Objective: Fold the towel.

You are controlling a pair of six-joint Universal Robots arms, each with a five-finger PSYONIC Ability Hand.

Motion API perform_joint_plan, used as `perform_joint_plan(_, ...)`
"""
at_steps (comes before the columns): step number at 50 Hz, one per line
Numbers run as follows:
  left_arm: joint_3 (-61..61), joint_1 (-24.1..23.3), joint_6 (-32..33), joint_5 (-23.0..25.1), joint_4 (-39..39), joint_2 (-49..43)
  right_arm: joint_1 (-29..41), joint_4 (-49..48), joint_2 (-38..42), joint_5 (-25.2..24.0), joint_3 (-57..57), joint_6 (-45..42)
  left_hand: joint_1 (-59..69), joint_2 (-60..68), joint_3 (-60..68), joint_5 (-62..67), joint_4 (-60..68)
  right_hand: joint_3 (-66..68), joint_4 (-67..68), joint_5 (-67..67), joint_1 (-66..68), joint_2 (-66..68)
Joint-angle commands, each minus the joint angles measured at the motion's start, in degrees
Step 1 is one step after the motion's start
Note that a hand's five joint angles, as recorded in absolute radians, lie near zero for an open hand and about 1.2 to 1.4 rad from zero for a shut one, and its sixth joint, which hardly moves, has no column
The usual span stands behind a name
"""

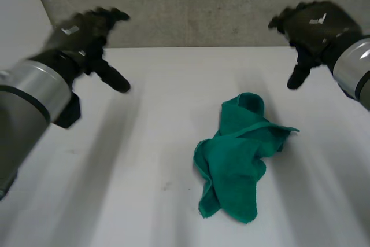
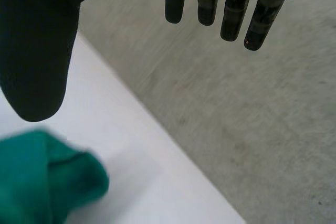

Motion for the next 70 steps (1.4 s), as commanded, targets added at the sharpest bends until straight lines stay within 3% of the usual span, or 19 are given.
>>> perform_joint_plan(1, -0.6, -9.2, -3.9, -0.6, 0.1, -8.7, -0.6, 4.8, 5.3, 0.0, 2.5, -9.8, -0.6, -0.6, -1.2, -1.7, -0.6, -1.6, -2.7, -2.5, -0.1, -2.2)
perform_joint_plan(9, 3.1, -14.4, -9.5, -4.7, 0.3, -22.5, -0.8, 1.8, 13.5, -1.1, 4.3, -8.5, 1.1, 1.1, 0.5, 0.0, 1.1, 0.8, -0.4, -0.1, 2.3, 0.1)
perform_joint_plan(17, 12.5, -17.6, -9.3, -5.1, 0.7, -36.5, -3.9, -6.0, 20.4, -2.3, 5.4, -2.8, 1.3, 1.2, 0.6, 0.2, 1.3, 6.5, 5.3, 5.6, 8.0, 5.8)
perform_joint_plan(20, 13.2, -17.7, -9.3, -5.2, 0.8, -37.7, -4.3, -7.7, 22.3, -3.8, 5.4, -1.0, 1.6, 1.6, 1.0, 0.5, 1.6, 13.9, 12.7, 13.0, 15.4, 13.2)
perform_joint_plan(23, 16.0, -18.0, -9.3, -5.5, 1.1, -41.8, -4.8, -9.0, 24.9, -5.6, 4.7, 0.8, 9.7, 9.6, 9.0, 8.6, 9.7, 25.6, 24.5, 24.8, 27.1, 25.0)
perform_joint_plan(25, 16.9, -18.1, -9.2, -5.4, 1.4, -43.2, -4.8, -9.5, 26.8, -6.3, 3.9, 1.5, 24.9, 24.8, 24.3, 23.8, 24.9, 43.8, 42.6, 42.9, 45.3, 43.1)
perform_joint_plan(28, 17.4, -18.1, -9.1, -5.5, 2.9, -43.5, -4.6, -9.7, 28.5, -6.5, 1.2, 1.6, 47.8, 47.7, 47.2, 46.7, 47.8, 67.8, 66.6, 66.9, 69.3, 67.1)
perform_joint_plan(29, 17.7, -18.1, -9.0, -5.7, 4.7, -43.5, -4.5, -9.8, 28.7, -6.4, 0.5, 1.6, 64.4, 64.3, 63.7, 63.3, 64.4, 67.8, 66.7, 67.0, 69.3, 67.2)
perform_joint_plan(30, 17.9, -18.1, -9.0, -6.1, 5.9, -43.3, -4.5, -9.9, 28.7, -6.3, -0.3, 1.6, 68.3, 68.3, 67.7, 67.2, 68.3, 67.8, 66.7, 67.0, 69.3, 67.2)
perform_joint_plan(35, 19.6, -17.5, -5.7, -8.4, 12.1, -41.6, -4.1, -15.5, 26.7, -5.7, -5.9, 3.6, 68.4, 68.3, 67.7, 67.3, 68.4, 67.8, 66.7, 67.0, 69.3, 67.2)
perform_joint_plan(36, 20.1, -16.8, -1.2, -9.9, 15.9, -38.1, -3.9, -17.2, 25.5, -5.4, -6.5, 4.3, 68.4, 68.3, 67.7, 67.3, 68.4, 67.8, 66.7, 67.0, 69.3, 67.2)
perform_joint_plan(39, 19.6, -14.4, 3.7, -11.1, 21.3, -32.9, -3.9, -21.1, 22.2, -4.4, -7.1, 6.4, 68.4, 68.3, 67.7, 67.3, 68.4, 67.8, 66.7, 67.0, 69.3, 67.2)
perform_joint_plan(43, 16.7, -9.1, 10.9, -11.5, 33.3, -23.3, -4.1, -40.7, 9.9, 0.4, -4.7, 15.1, 68.4, 68.3, 67.7, 67.3, 68.4, 67.8, 66.7, 67.0, 69.3, 67.2)
perform_joint_plan(46, 13.1, -6.9, 15.0, -11.3, 40.2, -16.8, -4.5, -46.2, 5.7, 1.0, -3.3, 17.0, 68.4, 68.3, 67.7, 67.3, 68.4, 67.8, 66.7, 67.0, 69.3, 67.2)
perform_joint_plan(49, 10.2, -6.5, 16.8, -10.2, 42.3, -13.8, -4.0, -46.0, 3.4, 0.8, -2.2, 17.2, 68.4, 68.3, 67.7, 67.3, 68.4, 67.8, 66.7, 67.0, 69.3, 67.2)
perform_joint_plan(56, 1.0, -6.3, 17.3, -5.8, 38.2, -12.1, -3.8, -32.7, 3.8, -2.2, 0.5, 17.0, 68.4, 68.3, 67.7, 67.3, 68.4, 67.8, 66.7, 67.0, 69.3, 67.2)
perform_joint_plan(70, -14.8, -6.3, 17.3, -5.9, 31.6, -16.4, -3.7, -21.2, 9.6, -3.7, 10.4, 8.6, 68.4, 68.3, 67.7, 67.3, 68.4, 67.8, 66.7, 67.0, 69.3, 67.2)
